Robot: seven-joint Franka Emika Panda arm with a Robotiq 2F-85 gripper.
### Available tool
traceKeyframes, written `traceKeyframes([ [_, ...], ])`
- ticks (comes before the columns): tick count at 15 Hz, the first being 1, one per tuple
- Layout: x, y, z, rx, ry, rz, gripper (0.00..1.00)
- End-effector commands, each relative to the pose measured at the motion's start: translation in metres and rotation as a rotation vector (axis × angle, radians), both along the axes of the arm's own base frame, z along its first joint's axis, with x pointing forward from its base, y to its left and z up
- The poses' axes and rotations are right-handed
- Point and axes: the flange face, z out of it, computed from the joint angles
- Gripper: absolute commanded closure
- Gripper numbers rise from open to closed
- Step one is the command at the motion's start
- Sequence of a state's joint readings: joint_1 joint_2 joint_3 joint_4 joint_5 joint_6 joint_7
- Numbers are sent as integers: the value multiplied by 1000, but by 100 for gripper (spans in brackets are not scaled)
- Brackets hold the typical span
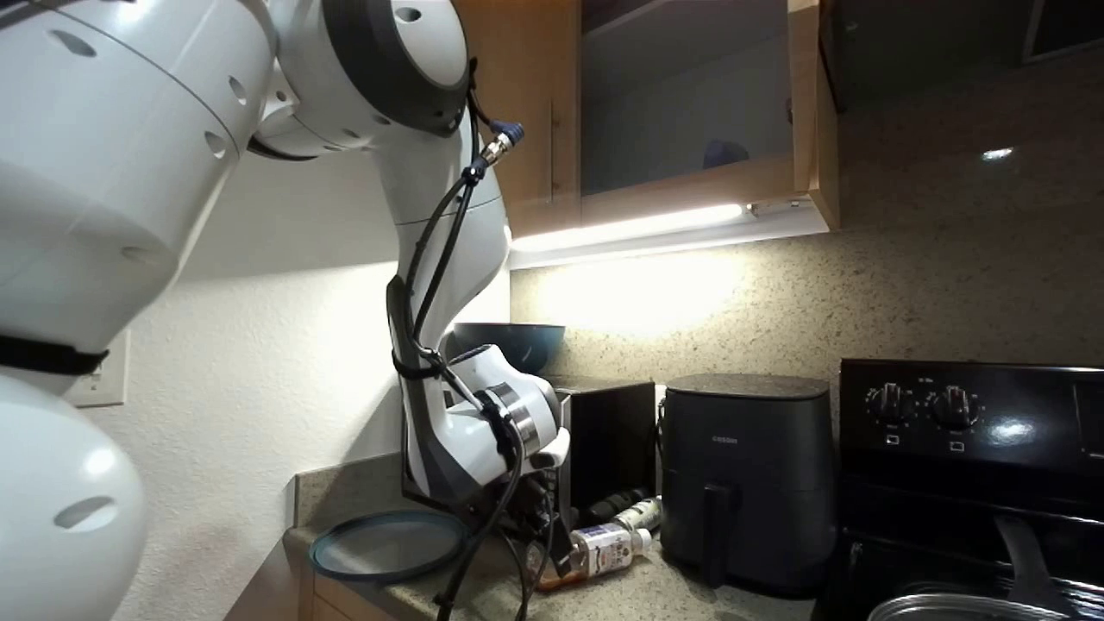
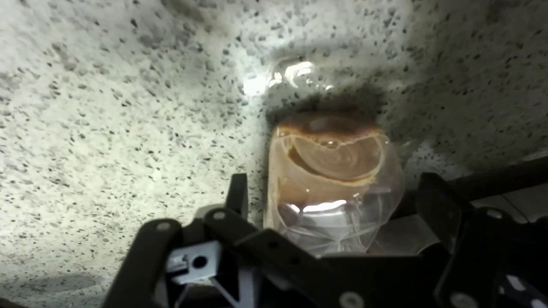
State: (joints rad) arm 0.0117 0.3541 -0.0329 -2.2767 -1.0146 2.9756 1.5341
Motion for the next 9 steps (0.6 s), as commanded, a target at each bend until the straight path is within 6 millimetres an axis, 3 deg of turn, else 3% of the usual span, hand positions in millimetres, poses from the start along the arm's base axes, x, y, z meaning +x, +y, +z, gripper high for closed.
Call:
traceKeyframes([
  [1,5,-8,-10,31,23,-12,0],
  [7,3,-10,-10,18,23,-35,0],
  [8,3,-11,-10,31,19,-34,25],
  [9,5,-11,-10,27,14,-32,26],
])
